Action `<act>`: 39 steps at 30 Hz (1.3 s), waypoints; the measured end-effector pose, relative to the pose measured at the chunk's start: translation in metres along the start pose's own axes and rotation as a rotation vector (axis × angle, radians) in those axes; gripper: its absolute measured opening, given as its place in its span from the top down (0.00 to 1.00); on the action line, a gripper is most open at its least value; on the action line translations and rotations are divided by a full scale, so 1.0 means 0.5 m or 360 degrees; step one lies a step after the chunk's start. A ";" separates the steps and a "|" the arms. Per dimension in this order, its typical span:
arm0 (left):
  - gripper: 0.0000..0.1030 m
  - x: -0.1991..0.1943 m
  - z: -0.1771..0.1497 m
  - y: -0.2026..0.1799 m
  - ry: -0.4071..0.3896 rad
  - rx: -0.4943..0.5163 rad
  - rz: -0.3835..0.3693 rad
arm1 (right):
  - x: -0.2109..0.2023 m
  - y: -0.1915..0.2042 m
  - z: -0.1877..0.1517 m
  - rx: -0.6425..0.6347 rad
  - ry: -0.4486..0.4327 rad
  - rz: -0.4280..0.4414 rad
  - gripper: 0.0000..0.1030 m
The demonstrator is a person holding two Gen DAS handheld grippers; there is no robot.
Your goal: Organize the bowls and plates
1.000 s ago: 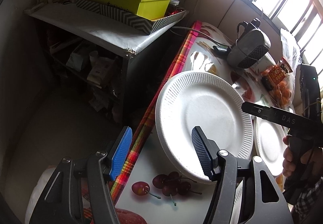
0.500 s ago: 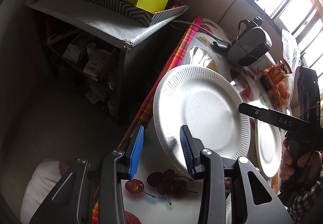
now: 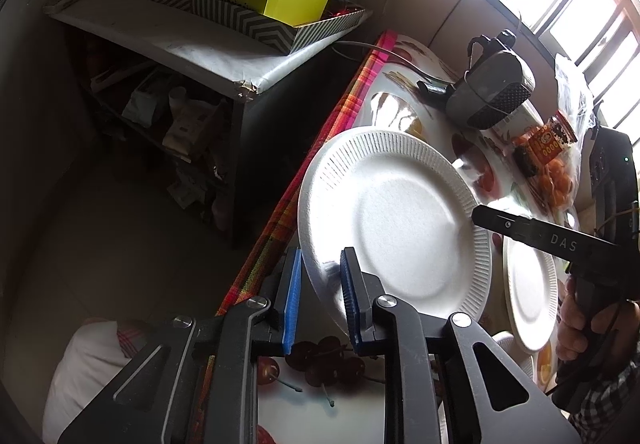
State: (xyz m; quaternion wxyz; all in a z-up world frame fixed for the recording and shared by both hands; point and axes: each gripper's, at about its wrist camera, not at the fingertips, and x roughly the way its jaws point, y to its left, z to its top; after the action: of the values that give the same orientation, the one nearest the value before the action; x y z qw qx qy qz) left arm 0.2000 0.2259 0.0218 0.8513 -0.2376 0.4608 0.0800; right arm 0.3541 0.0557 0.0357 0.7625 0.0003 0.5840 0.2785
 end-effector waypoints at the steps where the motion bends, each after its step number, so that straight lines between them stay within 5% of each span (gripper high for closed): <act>1: 0.81 -0.001 0.000 0.000 -0.0002 0.0003 0.0000 | 0.000 -0.002 -0.001 0.0004 0.0000 0.0001 0.86; 21: 0.81 -0.060 -0.010 -0.023 -0.0046 0.0072 -0.0038 | -0.088 0.004 -0.034 0.0044 -0.0067 0.0074 0.86; 39: 0.81 -0.099 -0.091 -0.095 0.0024 0.0184 -0.0161 | -0.209 -0.047 -0.168 0.0098 -0.0107 0.0049 0.86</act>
State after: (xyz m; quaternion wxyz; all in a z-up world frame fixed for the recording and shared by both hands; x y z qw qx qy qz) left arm 0.1549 0.1669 0.0571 0.8631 -0.2117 0.4584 0.0083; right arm 0.2721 -0.0357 0.0945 0.7769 0.0420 0.5663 0.2719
